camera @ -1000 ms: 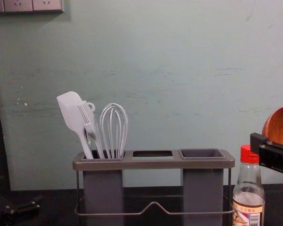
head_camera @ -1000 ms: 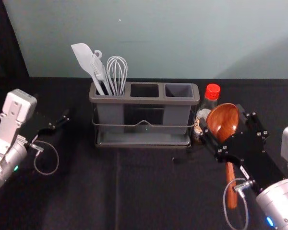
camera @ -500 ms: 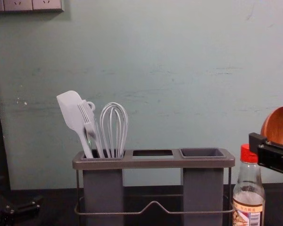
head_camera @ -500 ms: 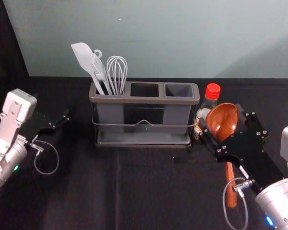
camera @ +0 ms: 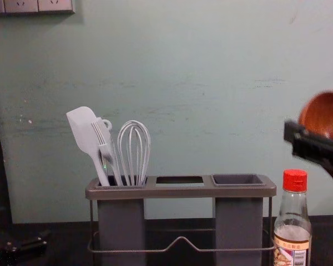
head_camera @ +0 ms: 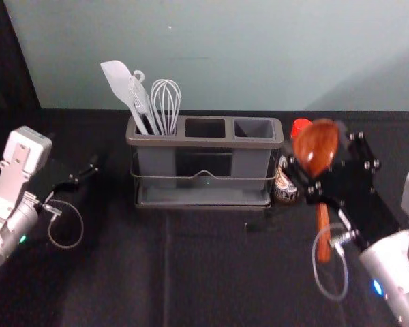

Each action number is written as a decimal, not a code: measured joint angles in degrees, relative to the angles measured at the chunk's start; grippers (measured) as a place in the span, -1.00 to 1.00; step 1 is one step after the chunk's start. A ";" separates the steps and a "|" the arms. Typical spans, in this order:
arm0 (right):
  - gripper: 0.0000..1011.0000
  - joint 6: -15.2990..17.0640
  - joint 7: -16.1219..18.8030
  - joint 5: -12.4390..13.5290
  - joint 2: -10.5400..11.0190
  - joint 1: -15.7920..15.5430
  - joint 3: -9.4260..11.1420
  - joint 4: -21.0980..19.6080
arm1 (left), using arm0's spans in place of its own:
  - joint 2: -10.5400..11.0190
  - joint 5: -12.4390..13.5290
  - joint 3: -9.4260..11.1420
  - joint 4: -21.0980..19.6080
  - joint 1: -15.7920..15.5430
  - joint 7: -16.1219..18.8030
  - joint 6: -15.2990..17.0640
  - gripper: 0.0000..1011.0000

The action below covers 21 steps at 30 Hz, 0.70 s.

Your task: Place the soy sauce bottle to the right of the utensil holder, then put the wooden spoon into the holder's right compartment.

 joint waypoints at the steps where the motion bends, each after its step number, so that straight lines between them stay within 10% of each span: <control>1: 0.66 -0.34 0.14 0.04 0.14 1.13 -0.06 0.56 | 0.00 0.00 0.00 0.00 0.00 0.00 0.00 0.98; 21: 0.66 -6.67 12.24 6.74 3.01 32.37 -5.87 20.70 | 0.00 0.00 0.00 0.00 0.00 0.00 0.00 0.98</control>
